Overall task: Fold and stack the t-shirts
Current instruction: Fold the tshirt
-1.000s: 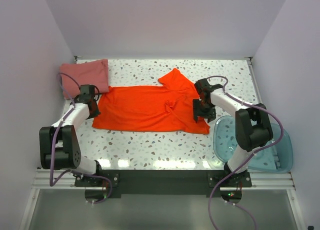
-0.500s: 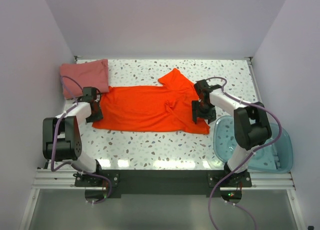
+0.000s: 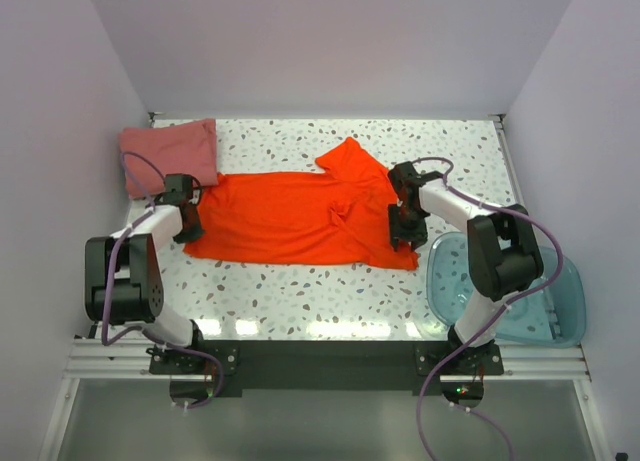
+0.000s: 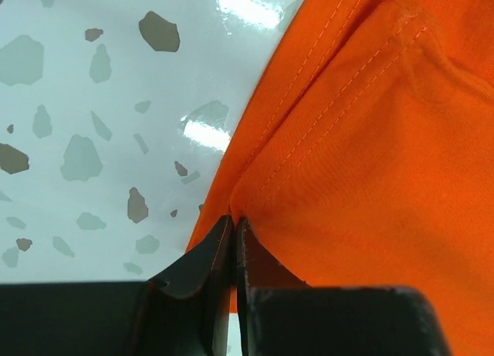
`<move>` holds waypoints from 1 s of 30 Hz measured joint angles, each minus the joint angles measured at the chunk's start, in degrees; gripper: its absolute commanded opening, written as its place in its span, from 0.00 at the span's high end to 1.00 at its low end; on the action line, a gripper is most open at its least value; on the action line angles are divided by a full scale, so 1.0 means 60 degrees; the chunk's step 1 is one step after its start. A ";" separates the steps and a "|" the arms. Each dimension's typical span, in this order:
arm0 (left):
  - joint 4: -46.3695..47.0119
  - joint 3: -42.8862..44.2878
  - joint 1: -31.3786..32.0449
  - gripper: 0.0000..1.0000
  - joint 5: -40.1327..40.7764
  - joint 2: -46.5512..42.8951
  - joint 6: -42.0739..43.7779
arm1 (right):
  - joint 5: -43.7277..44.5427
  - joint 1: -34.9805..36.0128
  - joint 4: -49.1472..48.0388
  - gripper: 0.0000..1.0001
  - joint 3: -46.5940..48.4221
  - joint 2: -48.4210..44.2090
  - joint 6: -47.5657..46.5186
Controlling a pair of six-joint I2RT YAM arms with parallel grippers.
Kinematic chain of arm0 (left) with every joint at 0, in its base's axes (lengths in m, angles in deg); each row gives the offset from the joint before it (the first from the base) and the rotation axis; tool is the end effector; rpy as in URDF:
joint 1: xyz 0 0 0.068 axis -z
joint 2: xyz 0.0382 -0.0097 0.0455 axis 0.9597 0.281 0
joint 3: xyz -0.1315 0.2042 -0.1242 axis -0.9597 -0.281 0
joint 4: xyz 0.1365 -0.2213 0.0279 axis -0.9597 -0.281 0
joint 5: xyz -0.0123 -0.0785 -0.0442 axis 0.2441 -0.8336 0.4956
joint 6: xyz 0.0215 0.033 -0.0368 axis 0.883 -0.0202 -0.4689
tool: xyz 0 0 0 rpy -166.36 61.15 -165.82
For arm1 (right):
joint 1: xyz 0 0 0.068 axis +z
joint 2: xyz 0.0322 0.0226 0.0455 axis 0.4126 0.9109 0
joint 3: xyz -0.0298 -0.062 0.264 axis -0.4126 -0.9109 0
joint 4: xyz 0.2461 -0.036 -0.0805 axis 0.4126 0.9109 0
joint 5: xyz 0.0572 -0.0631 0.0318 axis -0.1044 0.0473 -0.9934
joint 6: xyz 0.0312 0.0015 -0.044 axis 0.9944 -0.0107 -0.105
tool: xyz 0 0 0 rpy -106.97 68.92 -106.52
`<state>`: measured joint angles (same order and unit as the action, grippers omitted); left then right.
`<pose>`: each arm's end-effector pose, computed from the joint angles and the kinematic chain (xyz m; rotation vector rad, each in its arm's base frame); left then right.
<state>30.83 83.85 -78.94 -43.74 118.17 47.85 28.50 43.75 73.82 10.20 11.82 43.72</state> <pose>0.2893 0.0350 0.1617 -0.5490 2.5980 0.2603 0.3071 0.1047 0.1766 0.0468 2.9809 -0.0482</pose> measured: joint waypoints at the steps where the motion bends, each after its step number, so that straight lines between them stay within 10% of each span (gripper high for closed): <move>1: -0.0004 -0.0029 -0.0004 0.90 0.0033 -0.0091 0.0000 | -0.0004 -0.0004 0.0004 0.62 -0.0025 0.0000 -0.0018; 12: -0.0058 -0.0244 -0.0525 1.00 0.0204 -0.1027 -0.0080 | -0.0007 -0.0073 0.0058 0.99 -0.0084 0.0000 -0.0393; 30: -0.1027 -0.0382 -0.0772 1.00 0.0423 -0.1818 -0.0674 | 0.0040 -0.0113 0.0350 1.00 -0.0080 0.0000 -0.1020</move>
<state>24.66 81.55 -83.57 -41.21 107.26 43.81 28.74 43.07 75.92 9.72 11.82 37.60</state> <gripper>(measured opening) 0.022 0.010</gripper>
